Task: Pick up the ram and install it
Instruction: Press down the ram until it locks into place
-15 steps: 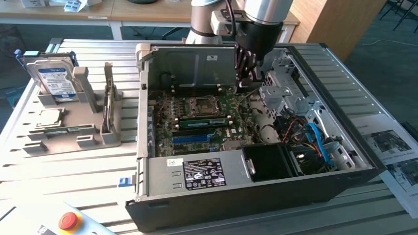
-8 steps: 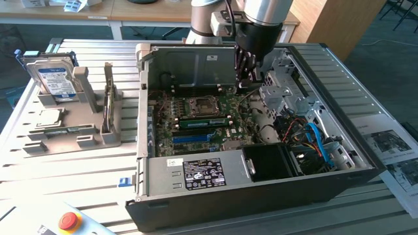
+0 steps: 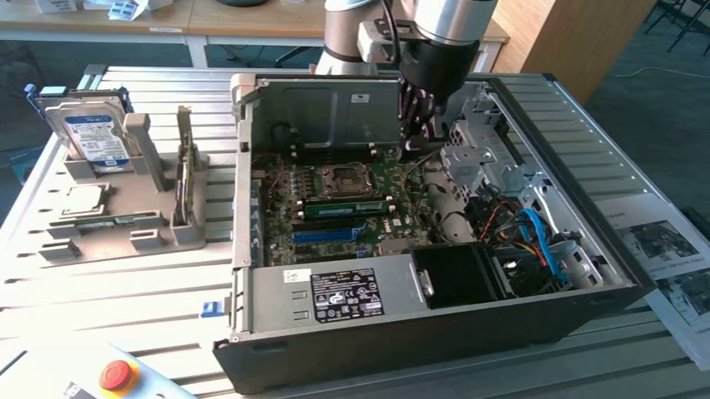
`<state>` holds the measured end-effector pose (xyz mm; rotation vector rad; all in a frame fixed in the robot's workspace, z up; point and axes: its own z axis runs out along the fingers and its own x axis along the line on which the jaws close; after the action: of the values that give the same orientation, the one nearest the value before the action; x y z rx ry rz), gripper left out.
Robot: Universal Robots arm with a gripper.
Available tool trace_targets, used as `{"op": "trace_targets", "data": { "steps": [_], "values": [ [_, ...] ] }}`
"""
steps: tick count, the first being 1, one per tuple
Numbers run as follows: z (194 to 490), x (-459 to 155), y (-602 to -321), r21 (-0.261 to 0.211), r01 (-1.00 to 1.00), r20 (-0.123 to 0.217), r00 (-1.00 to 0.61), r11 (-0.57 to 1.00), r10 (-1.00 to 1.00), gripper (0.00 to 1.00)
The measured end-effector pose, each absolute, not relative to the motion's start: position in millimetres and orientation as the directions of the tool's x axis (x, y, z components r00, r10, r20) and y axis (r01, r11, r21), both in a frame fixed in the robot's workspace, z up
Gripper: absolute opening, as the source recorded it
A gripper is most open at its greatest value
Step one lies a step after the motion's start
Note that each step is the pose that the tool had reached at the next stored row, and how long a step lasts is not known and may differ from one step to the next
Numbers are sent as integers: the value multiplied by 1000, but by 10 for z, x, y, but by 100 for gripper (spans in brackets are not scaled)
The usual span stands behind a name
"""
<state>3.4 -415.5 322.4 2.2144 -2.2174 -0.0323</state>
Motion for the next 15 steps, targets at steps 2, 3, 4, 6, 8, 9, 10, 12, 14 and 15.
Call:
{"op": "trace_targets", "data": {
  "steps": [2, 3, 4, 6, 8, 9, 10, 12, 14, 15],
  "values": [
    [3215, 34, -4155, 20, -1000, -9, -1, 1, -1000, 11],
    [3210, 34, -4155, 20, -1000, -9, -1, 1, -1000, 11],
    [3205, 34, -4155, 20, -1000, -9, -1, 1, -1000, 11],
    [3196, 34, -4155, 20, -1000, -9, -1, 1, -1000, 11],
    [3186, 34, -4155, 20, -1000, -9, -1, 1, -1000, 11],
    [3180, 34, -4155, 20, -1000, -9, -1, 1, -1000, 11],
    [3173, 34, -4155, 20, -1000, -9, -1, 1, -1000, 11],
    [3161, 34, -4155, 20, -1000, -9, -1, 1, -1000, 11],
    [3153, 34, -4155, 20, -1000, -9, -1, 1, -1000, 11],
    [3149, 34, -4155, 20, -1000, -9, -1, 1, -1000, 11]
  ]
}}
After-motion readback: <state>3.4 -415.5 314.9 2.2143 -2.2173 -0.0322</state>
